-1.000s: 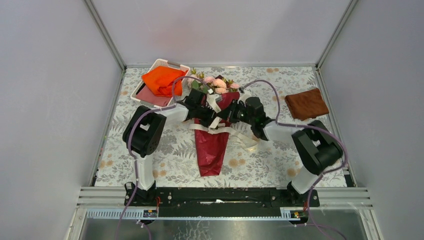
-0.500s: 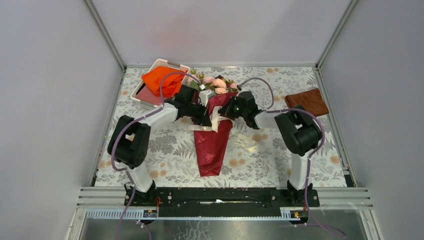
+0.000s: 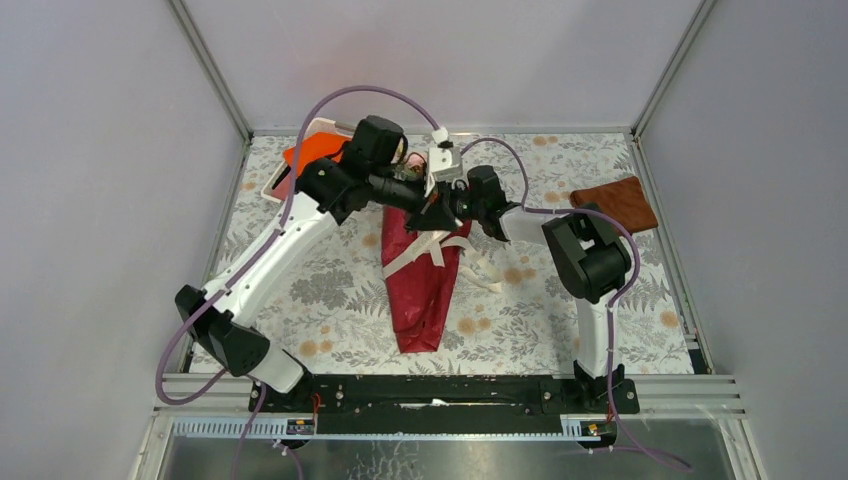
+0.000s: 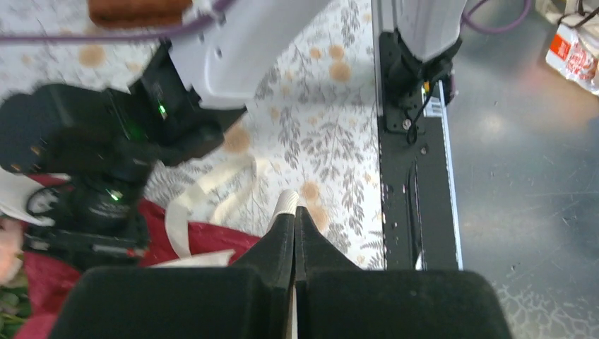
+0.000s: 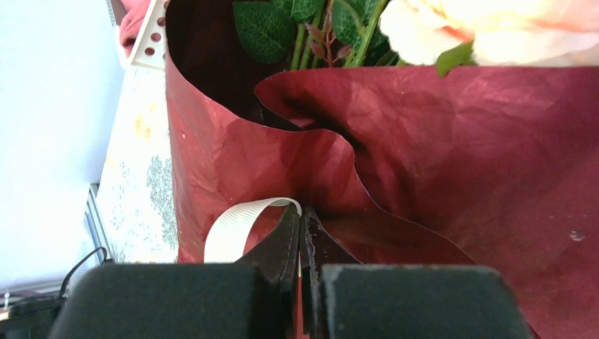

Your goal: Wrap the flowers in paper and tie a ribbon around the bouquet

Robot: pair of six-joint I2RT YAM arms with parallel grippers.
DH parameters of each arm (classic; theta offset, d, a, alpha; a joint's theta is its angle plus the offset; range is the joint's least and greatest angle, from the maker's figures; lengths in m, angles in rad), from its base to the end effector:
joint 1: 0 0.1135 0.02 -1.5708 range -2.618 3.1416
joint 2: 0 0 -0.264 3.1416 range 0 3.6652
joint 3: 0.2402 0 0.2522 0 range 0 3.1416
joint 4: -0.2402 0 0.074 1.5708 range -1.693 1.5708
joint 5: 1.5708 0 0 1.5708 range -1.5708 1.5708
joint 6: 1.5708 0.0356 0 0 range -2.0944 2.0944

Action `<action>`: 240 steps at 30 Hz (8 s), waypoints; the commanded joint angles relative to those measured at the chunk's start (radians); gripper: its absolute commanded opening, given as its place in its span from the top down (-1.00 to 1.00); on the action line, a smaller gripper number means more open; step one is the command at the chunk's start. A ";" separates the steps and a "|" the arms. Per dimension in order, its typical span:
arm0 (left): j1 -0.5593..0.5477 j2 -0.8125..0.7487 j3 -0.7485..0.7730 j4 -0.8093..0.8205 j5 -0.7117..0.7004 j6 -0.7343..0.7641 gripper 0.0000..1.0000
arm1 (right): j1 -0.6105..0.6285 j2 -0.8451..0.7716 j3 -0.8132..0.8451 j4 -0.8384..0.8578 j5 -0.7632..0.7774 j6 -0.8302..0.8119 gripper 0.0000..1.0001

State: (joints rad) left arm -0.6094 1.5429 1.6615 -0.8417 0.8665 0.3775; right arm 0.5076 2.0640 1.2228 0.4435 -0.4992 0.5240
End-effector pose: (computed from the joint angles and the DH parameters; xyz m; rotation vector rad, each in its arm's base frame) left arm 0.2481 -0.2063 0.4017 1.4251 1.6946 -1.1090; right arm 0.3850 0.2336 0.1627 -0.3346 2.0783 1.1405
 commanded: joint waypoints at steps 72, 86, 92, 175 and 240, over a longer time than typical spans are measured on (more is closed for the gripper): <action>0.255 0.349 -0.336 0.746 -0.244 -0.293 1.00 | 0.017 -0.288 -0.084 -0.404 0.213 -0.310 -0.20; 0.115 0.160 -0.209 0.170 -0.148 0.426 -0.05 | -0.073 -0.205 -0.082 -0.293 0.087 -0.035 1.00; 0.065 0.245 -0.207 0.106 -0.291 0.725 0.08 | -0.090 -0.198 -0.083 -0.284 0.063 -0.005 1.00; 0.096 0.259 -0.281 0.507 -0.212 0.211 1.00 | -0.151 -0.241 0.046 -0.778 0.188 -0.283 0.17; 0.112 0.244 -0.251 0.518 -0.126 -0.069 1.00 | 0.033 -0.104 -0.125 -0.247 -0.260 0.121 1.00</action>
State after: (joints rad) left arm -0.5030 1.7863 1.3930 -0.3920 0.7773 0.3515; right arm 0.5068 1.9686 1.0794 0.2661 -0.7441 0.7120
